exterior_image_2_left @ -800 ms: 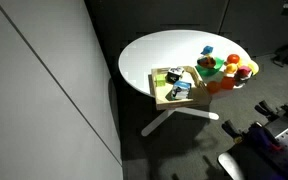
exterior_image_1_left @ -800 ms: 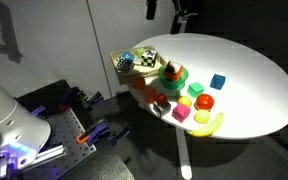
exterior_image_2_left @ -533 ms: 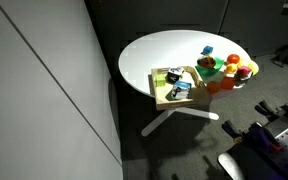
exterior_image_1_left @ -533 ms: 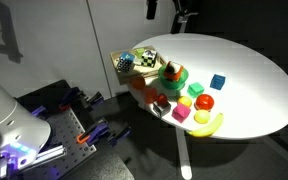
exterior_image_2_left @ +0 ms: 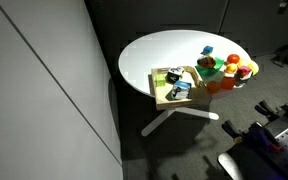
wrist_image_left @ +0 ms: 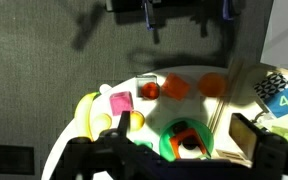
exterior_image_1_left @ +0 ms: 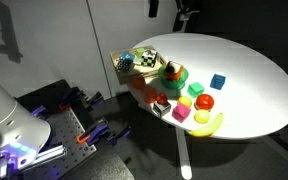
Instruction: Put the dark green block on the tray
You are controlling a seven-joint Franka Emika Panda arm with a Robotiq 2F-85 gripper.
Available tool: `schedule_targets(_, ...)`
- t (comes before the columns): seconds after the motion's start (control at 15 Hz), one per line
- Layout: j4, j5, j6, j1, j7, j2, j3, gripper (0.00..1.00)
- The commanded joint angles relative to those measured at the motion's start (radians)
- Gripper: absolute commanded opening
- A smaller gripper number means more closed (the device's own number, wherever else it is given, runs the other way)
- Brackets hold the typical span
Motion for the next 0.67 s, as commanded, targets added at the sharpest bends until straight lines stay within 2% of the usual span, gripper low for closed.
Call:
schedule_targets(0.0, 0.016, 0.043, 0.04, -0.003, 0.007, 0.007, 0.013, 1.0)
schedule_targets(0.6, 0.061, 0.084, 0.172, 0.006, 0.065, 0.077, 0.053, 1.0)
